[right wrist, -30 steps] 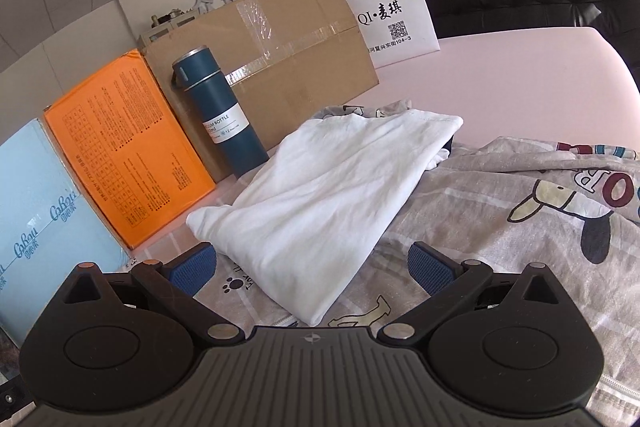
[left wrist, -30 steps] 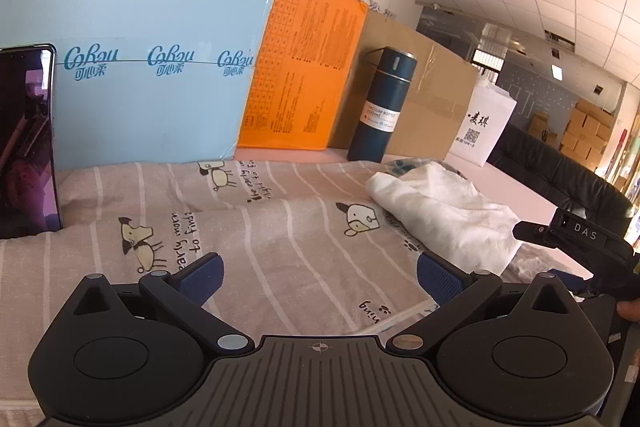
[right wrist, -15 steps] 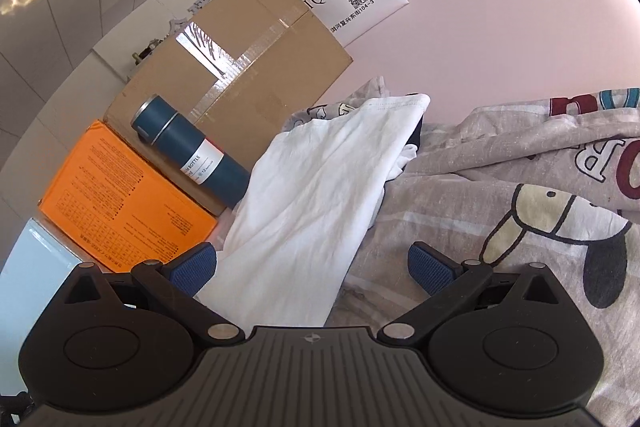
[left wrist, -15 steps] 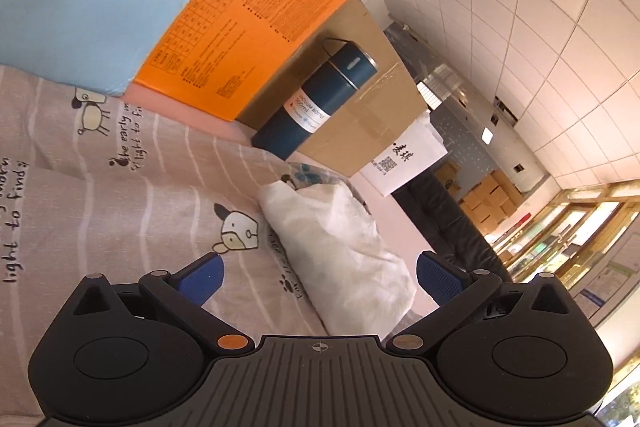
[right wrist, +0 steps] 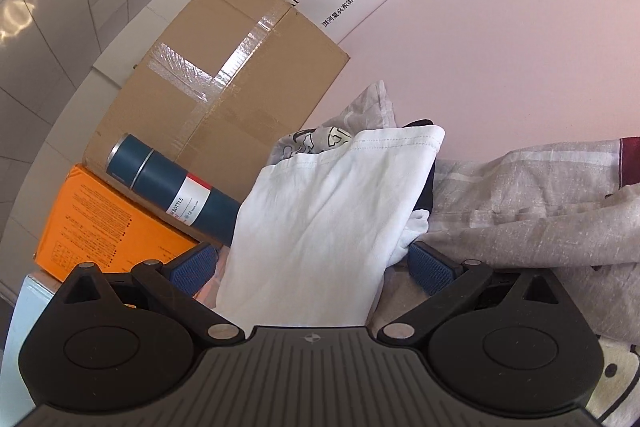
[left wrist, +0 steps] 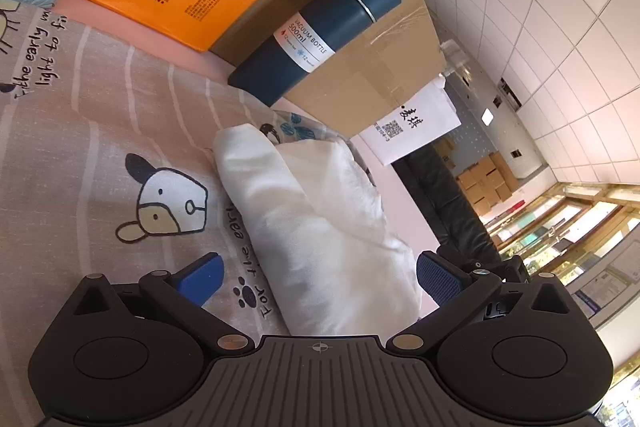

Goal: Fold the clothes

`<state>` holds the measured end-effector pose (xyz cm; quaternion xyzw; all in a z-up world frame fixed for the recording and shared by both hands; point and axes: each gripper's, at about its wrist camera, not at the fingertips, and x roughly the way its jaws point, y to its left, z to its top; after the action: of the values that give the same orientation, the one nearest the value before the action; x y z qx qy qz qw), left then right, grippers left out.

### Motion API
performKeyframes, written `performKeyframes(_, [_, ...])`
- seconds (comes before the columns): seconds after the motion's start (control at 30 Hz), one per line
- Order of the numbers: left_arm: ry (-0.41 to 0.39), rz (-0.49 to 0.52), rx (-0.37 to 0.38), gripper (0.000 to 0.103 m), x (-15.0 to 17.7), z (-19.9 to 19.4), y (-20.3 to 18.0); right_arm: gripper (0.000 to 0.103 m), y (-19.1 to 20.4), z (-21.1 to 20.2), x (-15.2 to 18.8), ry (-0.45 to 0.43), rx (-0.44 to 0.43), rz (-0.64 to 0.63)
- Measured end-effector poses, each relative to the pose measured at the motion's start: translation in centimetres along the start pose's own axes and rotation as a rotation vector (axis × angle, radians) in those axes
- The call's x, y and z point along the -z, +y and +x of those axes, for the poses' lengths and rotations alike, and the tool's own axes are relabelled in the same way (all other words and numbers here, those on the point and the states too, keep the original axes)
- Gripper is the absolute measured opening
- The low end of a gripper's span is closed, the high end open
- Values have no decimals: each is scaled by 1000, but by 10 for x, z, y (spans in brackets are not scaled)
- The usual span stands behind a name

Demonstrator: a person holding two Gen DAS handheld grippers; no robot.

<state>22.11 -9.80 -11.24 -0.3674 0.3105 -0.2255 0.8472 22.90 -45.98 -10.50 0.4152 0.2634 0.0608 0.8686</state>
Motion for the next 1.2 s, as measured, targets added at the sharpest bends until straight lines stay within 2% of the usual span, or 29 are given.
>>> performKeyframes(0.07, [6, 11, -2, 103, 0, 12, -3, 103, 2, 7, -3, -2, 0, -10])
performKeyframes(0.2, [-26, 101, -14, 101, 8, 25, -6, 103, 5, 24, -3, -38, -1, -26])
performKeyframes(0.23, [-37, 130, -18, 100, 10, 24, -6, 99, 6, 26, -1, -49, 3, -34])
performKeyframes(0.27, [-42, 155, -24, 92, 11, 24, -7, 94, 8, 27, 1, -61, 8, -43])
performKeyframes(0.3, [-46, 177, -34, 76, 12, 24, -8, 79, 10, 27, 3, -72, 15, -57])
performKeyframes(0.33, [-49, 196, -51, 67, 13, 23, -9, 59, 12, 27, 5, -83, 22, -71])
performKeyframes(0.37, [-56, 220, -68, 51, 14, 23, -10, 50, 14, 26, 6, -94, 32, -94])
performKeyframes(0.4, [-66, 245, -76, 36, 14, 21, -12, 36, 15, 25, 9, -109, 41, -126])
performKeyframes(0.43, [-74, 252, -67, 34, 15, 18, -13, 26, 17, 22, 11, -122, 37, -152])
performKeyframes(0.5, [-96, 268, -51, 24, 15, 11, -14, 18, 23, 14, 16, -149, 8, -199])
performKeyframes(0.6, [-161, 305, -30, 21, 14, -8, -22, 16, 38, -1, 21, -186, -64, -258])
performKeyframes(0.73, [-243, 306, 13, 21, 8, -44, -32, 15, 65, -23, 24, -177, -182, -255])
performKeyframes(0.83, [-288, 295, 18, 21, 6, -82, -34, 15, 86, -43, 26, -172, -279, -252])
performKeyframes(1.0, [-322, 333, -53, 21, 15, -155, -31, 15, 107, -66, 40, -77, -388, -259])
performKeyframes(1.2, [-342, 386, -204, 21, 33, -242, -24, 15, 122, -71, 88, 105, -494, -262])
